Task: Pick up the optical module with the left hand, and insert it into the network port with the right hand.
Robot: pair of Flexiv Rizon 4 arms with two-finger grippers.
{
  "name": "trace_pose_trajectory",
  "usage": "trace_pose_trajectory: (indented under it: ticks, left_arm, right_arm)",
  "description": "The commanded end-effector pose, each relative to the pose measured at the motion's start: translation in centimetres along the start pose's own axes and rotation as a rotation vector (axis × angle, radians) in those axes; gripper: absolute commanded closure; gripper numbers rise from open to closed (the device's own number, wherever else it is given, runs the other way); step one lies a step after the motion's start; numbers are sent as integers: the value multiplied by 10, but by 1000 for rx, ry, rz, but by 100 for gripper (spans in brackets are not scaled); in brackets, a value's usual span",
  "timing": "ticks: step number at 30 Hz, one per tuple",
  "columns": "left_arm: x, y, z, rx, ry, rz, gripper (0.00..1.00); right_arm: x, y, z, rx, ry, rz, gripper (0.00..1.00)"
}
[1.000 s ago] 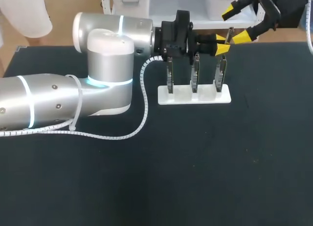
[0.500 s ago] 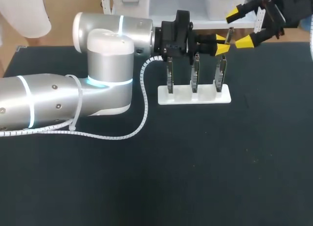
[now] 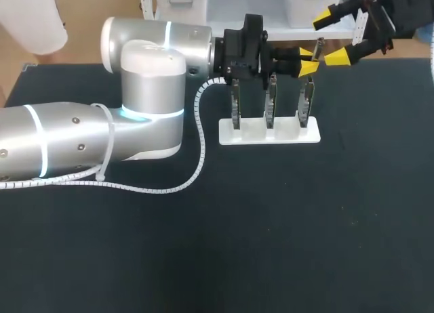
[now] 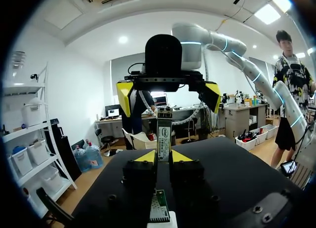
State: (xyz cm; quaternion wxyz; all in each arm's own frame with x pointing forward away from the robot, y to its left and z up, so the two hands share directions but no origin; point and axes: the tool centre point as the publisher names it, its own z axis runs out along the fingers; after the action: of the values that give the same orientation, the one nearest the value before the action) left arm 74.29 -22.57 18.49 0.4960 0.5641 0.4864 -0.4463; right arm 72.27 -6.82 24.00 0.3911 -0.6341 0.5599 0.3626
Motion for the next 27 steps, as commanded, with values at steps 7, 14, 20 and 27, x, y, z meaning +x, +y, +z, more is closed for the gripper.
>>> trace_pose_trajectory:
  ticks: [7, 14, 20, 27]
  left_arm:
    - [1, -2, -1, -6, -2, 3, 100]
    - [1, -2, -1, -6, -2, 3, 100]
    - [1, -2, -1, -6, -2, 3, 100]
    - [1, -2, -1, -6, -2, 3, 100]
  right_arm:
    - [4, 1, 1, 3, -35, 25, 0]
    - [5, 2, 2, 3, -41, 39, 0]
    - [5, 2, 2, -7, -45, 42, 0]
    - [5, 1, 3, -25, -46, 36, 0]
